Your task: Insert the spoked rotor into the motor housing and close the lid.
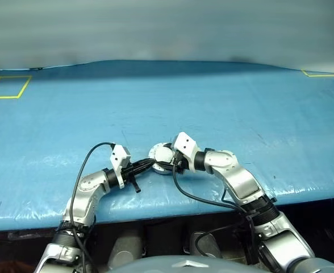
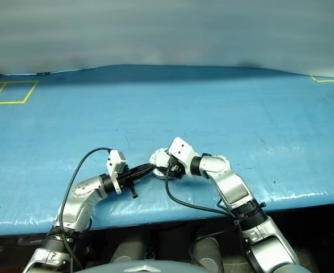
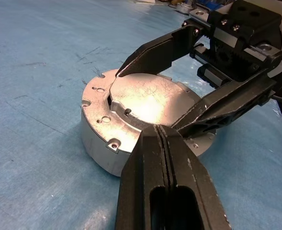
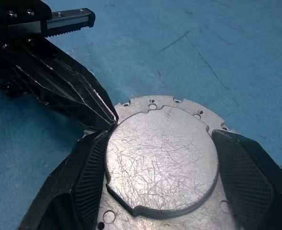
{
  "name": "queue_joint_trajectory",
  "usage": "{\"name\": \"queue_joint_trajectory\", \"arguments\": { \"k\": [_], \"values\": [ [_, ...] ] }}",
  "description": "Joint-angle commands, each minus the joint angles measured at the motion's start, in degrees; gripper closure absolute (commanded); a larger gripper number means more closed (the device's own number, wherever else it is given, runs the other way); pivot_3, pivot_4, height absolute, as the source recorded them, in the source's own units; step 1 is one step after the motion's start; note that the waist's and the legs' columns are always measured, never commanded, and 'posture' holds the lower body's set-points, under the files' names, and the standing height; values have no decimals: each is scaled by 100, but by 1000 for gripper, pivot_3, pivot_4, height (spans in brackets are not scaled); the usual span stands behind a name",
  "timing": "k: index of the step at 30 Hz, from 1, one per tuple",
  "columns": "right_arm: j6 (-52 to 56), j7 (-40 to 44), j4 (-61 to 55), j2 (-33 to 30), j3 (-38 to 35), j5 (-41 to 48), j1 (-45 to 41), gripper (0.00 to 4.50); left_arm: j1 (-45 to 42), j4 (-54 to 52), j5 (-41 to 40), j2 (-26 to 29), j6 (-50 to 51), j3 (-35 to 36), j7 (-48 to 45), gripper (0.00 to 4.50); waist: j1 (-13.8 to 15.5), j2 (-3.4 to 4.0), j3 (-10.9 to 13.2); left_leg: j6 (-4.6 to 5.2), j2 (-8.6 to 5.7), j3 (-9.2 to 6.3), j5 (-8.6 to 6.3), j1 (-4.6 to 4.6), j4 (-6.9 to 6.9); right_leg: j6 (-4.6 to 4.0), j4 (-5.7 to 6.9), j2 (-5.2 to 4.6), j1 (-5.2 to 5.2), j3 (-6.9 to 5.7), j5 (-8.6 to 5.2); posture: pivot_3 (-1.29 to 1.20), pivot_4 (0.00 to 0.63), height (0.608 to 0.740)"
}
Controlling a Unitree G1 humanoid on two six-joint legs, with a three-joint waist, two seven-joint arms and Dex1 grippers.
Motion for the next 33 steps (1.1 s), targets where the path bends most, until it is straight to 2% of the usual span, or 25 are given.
{"name": "queue_joint_trajectory", "arguments": {
  "k": [1, 9, 20, 24, 27, 33],
  "values": [
    [-95, -157, -38, -90, -158, -106, 48, 16, 172, 277, 339, -37, 183, -392, 82, 4500, 30, 1, 0, 0, 0, 0, 0, -1, 0, 0, 0, -1, 0, -1, 0, 0, 150, 740],
    [305, 122, -1035, -392, -660, 544, 314, 16, 288, 237, 320, -67, 149, -417, 121, 4500, 114, 9, 5, 5, -9, -3, -18, -35, -6, 2, -27, 14, -17, -25, -1, 0, 150, 740],
    [1422, -208, -1113, -91, -1895, 1970, 467, 16, 296, 246, 268, -188, 113, -502, 57, 4500, 171, 10, 5, 59, -28, -19, -31, -71, -2, 32, -91, 15, -7, -43, 15, 0, 150, 740],
    [2472, -484, -913, 213, -2664, 3015, 434, 16, 268, 244, 286, -231, 113, -516, 73, 4500, 178, 11, 5, 64, -31, -19, -33, -74, -2, 35, -95, 14, -7, -43, 17, 0, 150, 740],
    [3438, -525, -632, 170, -3171, 3758, 475, 16, 225, 252, 298, -255, 97, -537, 67, 4500, 186, 12, 5, 67, -32, -19, -33, -74, -1, 34, -95, 14, -6, -43, 18, 0, 150, 740],
    [4566, -918, -399, 378, -3605, 4561, 661, 16, 170, 272, 299, -286, 86, -590, 86, 4500, 174, 20, 3, 72, -33, -19, -34, -74, 1, 35, -95, 14, -5, -41, 20, 0, 150, 740]
  ]
}}
